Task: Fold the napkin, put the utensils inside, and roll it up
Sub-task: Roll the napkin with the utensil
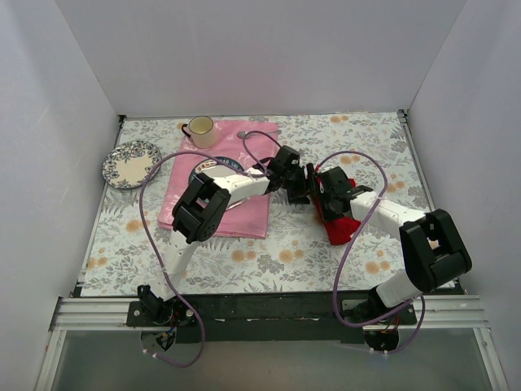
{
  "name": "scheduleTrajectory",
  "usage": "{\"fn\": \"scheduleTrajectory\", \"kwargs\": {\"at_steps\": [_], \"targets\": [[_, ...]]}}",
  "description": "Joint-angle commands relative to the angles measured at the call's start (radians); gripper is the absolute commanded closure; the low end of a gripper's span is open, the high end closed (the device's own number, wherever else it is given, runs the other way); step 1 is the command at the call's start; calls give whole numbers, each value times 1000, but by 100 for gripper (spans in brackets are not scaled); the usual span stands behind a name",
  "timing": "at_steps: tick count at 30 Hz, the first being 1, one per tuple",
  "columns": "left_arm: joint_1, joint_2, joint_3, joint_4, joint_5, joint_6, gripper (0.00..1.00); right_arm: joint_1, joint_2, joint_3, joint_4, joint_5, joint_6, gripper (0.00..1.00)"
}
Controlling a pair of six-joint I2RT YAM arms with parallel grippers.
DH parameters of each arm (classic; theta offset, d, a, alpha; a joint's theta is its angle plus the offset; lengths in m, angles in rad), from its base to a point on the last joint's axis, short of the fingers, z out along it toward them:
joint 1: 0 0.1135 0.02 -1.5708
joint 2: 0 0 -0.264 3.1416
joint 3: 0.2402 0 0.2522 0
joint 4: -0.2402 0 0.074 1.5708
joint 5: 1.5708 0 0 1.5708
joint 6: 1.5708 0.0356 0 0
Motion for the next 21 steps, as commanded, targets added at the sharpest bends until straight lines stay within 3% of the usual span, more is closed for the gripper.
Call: {"fn": "scheduleTrajectory", "kwargs": {"at_steps": [1, 3, 8, 15, 21], "targets": [[-25, 33, 59, -42, -75, 17, 39, 9, 7, 45, 17, -11, -12, 99], [-25, 46, 65, -44, -75, 29, 43, 10, 13, 43, 15, -10, -12, 99], [-23, 52, 73, -65, -112, 77, 68, 7, 4, 22, 27, -42, -9, 99], [0, 43, 58, -84, -97, 143, 99, -65, -57, 2, 4, -233, 14, 76], [0, 34, 48, -82, -75, 160, 100, -146, -117, 106, -97, -364, 8, 58]]}}
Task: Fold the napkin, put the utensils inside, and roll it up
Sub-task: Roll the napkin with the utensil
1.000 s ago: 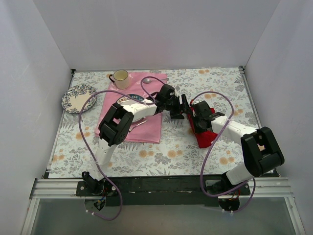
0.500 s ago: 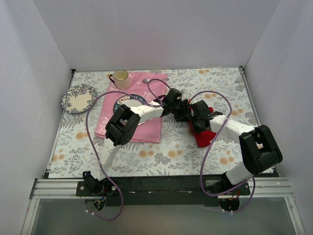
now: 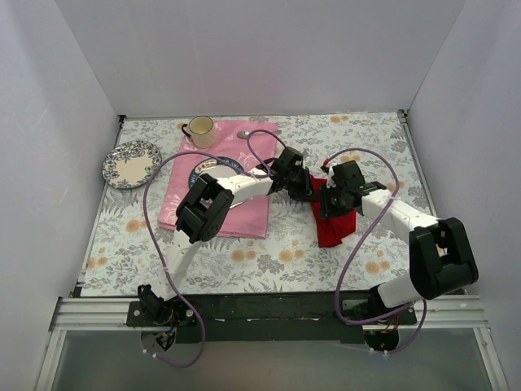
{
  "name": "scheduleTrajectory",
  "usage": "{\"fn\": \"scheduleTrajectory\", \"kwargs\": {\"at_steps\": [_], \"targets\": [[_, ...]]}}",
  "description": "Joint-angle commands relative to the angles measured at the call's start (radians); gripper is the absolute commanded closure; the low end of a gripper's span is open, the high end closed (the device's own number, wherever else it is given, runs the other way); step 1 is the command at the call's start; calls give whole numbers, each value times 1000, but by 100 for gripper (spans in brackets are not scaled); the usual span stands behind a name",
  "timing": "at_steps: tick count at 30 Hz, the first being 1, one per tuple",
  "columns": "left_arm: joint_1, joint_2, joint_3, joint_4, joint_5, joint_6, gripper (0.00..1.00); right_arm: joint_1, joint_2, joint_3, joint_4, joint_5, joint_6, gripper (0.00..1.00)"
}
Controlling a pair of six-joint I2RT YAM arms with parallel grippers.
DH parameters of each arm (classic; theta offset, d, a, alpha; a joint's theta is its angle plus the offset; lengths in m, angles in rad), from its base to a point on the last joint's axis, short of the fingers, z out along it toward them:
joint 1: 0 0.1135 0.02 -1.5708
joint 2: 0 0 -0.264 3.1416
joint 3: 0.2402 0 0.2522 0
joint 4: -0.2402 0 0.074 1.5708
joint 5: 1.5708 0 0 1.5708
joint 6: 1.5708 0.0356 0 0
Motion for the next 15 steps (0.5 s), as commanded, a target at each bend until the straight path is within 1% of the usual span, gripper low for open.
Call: {"fn": "scheduleTrajectory", "kwargs": {"at_steps": [1, 4, 7, 8, 9, 10, 11, 15], "targets": [[12, -12, -17, -42, -14, 67, 100, -59, -74, 106, -73, -130, -3, 57], [12, -25, -31, -29, -8, 65, 100, -118, -68, 143, -61, -140, 3, 54], [15, -38, -37, -17, -3, 58, 100, -168, 5, 184, -41, -156, 9, 54], [15, -39, -45, -11, 1, 53, 100, -187, 56, 189, -34, -161, 17, 57], [18, -42, -51, 1, 6, 45, 100, -194, 85, 208, -38, -182, 20, 68], [20, -44, -54, 6, 9, 33, 100, -196, 110, 212, -32, -176, 23, 72], [23, -51, -63, 9, 10, 24, 100, -198, 139, 207, -11, -160, 26, 75], [42, -87, -123, 76, 10, -27, 100, -201, 174, 167, 19, -53, 31, 86]]}}
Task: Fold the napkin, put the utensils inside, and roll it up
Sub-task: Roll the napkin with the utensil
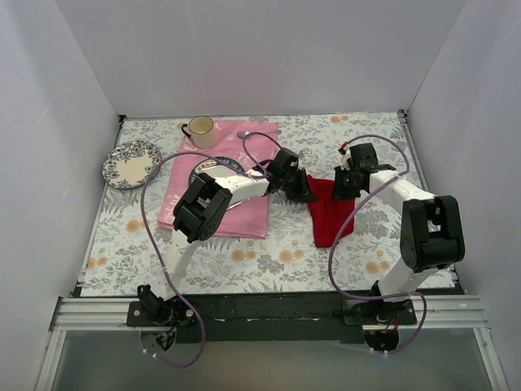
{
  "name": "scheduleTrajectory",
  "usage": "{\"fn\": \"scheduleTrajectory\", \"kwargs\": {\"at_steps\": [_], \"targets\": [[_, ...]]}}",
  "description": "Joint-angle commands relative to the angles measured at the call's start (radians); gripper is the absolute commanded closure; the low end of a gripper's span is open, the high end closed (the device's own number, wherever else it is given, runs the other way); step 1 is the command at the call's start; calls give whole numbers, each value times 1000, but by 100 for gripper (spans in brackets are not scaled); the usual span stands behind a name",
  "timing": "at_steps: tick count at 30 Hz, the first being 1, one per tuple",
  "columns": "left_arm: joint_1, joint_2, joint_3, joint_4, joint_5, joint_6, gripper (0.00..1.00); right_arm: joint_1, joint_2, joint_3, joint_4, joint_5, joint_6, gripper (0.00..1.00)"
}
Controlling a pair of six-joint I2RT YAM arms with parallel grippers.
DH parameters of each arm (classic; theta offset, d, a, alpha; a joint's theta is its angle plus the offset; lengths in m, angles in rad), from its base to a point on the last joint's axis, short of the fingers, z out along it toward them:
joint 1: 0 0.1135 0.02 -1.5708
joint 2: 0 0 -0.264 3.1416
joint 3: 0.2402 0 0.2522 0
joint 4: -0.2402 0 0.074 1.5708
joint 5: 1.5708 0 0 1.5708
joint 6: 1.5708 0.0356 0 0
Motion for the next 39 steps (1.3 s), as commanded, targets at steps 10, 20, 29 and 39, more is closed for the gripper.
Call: {"fn": "scheduleTrajectory", "kwargs": {"at_steps": [10, 20, 29, 39], "targets": [[64, -133, -225, 160, -76, -202, 100, -10, 23, -157, 67, 218, 9, 93], [79, -106, -208, 135, -63, -228, 100, -1, 45, -78, -1, 291, -86, 93], [79, -70, -168, 89, -4, -217, 100, 241, -78, 63, -75, 334, -241, 44], [81, -49, -145, 60, 32, -245, 100, 401, 1, 41, 27, 250, -315, 33]]}}
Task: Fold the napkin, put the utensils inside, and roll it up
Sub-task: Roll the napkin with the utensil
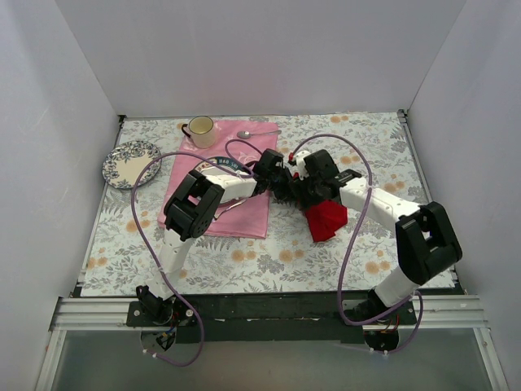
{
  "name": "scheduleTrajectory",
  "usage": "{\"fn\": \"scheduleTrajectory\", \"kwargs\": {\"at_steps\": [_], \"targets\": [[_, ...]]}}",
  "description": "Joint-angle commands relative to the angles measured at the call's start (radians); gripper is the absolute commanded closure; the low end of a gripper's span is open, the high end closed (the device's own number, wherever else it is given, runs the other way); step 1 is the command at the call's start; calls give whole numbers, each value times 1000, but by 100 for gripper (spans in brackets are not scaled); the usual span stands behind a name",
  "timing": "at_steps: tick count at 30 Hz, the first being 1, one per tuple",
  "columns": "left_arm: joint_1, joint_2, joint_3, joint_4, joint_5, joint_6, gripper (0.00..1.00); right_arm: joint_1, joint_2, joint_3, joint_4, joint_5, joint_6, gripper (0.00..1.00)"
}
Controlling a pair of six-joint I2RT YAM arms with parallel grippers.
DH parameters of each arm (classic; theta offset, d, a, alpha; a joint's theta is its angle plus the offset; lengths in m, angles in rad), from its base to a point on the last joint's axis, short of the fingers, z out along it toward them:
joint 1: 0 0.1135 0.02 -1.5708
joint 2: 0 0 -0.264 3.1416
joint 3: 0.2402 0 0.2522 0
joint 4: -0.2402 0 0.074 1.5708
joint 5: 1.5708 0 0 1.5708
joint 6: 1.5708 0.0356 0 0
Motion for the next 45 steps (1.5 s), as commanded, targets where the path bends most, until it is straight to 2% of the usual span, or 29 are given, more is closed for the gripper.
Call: {"fn": "scheduleTrajectory", "kwargs": {"at_steps": [1, 4, 12, 16, 25, 31, 34, 35, 38, 39, 42, 45], "targets": [[8, 16, 21, -59, 18, -18, 100, 49, 62, 8, 34, 12, -52, 34], [14, 19, 20, -60, 35, -35, 100, 61, 77, -21, 48, 28, -62, 39], [31, 42, 24, -60, 79, -63, 100, 69, 111, -92, 116, 66, -65, 40], [39, 55, 21, -56, 107, -82, 100, 78, 134, -97, 116, 89, -79, 45], [48, 61, 27, -53, 128, -66, 100, 81, 158, -83, 102, 117, -101, 81], [51, 49, 61, -77, 125, 43, 100, 55, 194, -34, 48, -1, -115, 99], [57, 43, 73, -85, 139, 92, 88, 28, 203, -14, 19, -87, -96, 99], [59, 41, 75, -86, 135, 115, 78, 20, 205, -9, 14, -153, -92, 99], [65, 18, 78, -92, 119, 152, 66, -9, 211, -9, 13, -285, -63, 99], [69, 0, 78, -94, 121, 178, 55, -21, 217, -8, 7, -313, -55, 99], [77, -31, 95, -115, 113, 224, 39, -66, 238, -1, -1, -443, -27, 99], [89, -86, 87, -135, 92, 261, 33, -115, 257, 5, -4, -552, 19, 99]]}}
